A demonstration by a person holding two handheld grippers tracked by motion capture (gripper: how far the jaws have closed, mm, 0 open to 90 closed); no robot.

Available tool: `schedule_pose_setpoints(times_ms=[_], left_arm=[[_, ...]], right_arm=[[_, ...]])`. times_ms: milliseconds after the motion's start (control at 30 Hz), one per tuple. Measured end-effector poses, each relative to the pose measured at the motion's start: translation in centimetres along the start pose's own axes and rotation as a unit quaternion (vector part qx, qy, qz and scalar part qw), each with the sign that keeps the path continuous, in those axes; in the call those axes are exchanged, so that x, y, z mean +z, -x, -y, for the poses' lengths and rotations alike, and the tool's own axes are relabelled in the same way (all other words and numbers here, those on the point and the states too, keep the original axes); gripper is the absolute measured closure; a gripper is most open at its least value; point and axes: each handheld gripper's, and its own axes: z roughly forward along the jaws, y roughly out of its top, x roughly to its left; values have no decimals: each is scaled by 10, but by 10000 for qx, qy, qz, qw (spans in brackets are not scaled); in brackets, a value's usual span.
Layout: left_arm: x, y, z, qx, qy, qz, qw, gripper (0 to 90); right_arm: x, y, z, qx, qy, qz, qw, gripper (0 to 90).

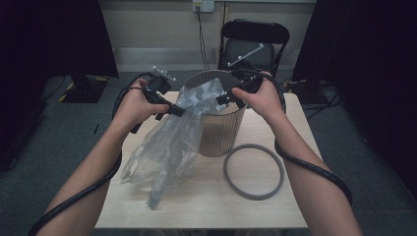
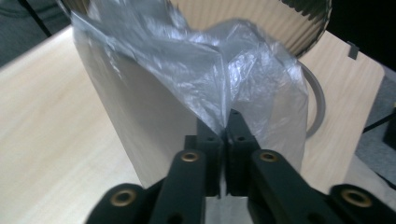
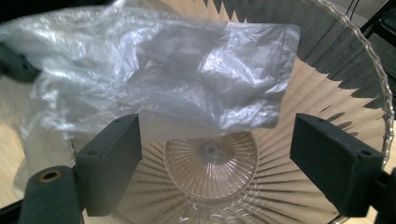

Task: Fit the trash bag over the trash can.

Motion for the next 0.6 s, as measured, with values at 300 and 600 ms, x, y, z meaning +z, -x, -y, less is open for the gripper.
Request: schedule_pose_setpoints(times_ms=[300,600], left_arm=[[-5,2,-37,187,-7,-326,9993,885],[15,5,-57,506,-122,-348,9980,860]], right_arm=[[-4,5,2,57,131,-115,9998,160],[-3,-3,-2,56,191,-298,9994,162]])
